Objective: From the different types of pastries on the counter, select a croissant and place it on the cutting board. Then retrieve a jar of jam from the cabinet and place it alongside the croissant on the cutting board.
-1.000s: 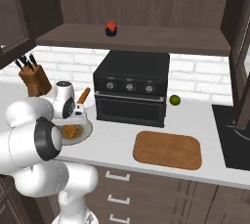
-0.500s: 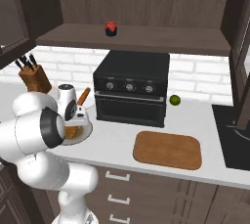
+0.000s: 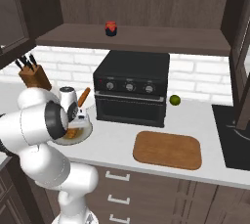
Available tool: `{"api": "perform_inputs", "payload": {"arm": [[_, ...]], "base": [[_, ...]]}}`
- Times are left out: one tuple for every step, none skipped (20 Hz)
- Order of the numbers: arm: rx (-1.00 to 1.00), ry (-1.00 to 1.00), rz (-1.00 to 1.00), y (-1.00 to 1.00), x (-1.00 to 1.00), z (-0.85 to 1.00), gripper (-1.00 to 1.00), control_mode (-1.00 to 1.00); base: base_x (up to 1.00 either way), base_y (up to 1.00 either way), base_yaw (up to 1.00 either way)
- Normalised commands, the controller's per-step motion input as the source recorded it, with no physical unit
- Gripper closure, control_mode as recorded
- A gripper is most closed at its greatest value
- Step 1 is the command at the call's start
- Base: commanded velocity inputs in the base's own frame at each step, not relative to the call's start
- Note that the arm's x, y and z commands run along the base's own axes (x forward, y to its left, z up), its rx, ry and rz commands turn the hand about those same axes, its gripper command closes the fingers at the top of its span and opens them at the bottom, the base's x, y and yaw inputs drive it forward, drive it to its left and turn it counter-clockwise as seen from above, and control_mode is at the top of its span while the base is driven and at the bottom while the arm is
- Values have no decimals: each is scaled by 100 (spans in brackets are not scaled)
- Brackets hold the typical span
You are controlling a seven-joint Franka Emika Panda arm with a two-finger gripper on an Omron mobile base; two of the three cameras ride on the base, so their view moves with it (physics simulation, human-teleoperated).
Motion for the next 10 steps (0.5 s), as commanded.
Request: {"api": "perform_inputs", "payload": {"arm": [[-4,0,0,4,0,-26,-100,-100],[-5,0,0,7,1,-29,-100,-100],[-5,0,0,8,1,-31,-100,-100],[-6,0,0,11,4,-31,-100,-100],[-6,0,0,13,4,-32,100,-100],[-6,0,0,12,5,-33,100,-100],[-6,0,0,15,9,-32,100,-100],[-5,0,0,11,9,-29,100,-100],[-4,0,0,9,8,-24,100,-100],[-2,0,0,4,5,-18,100,-100]], "base": [[0,0,0],[0,0,0],[0,0,0],[0,0,0],[0,0,0],[0,0,0],[0,0,0],[0,0,0],[0,0,0],[0,0,0]]}}
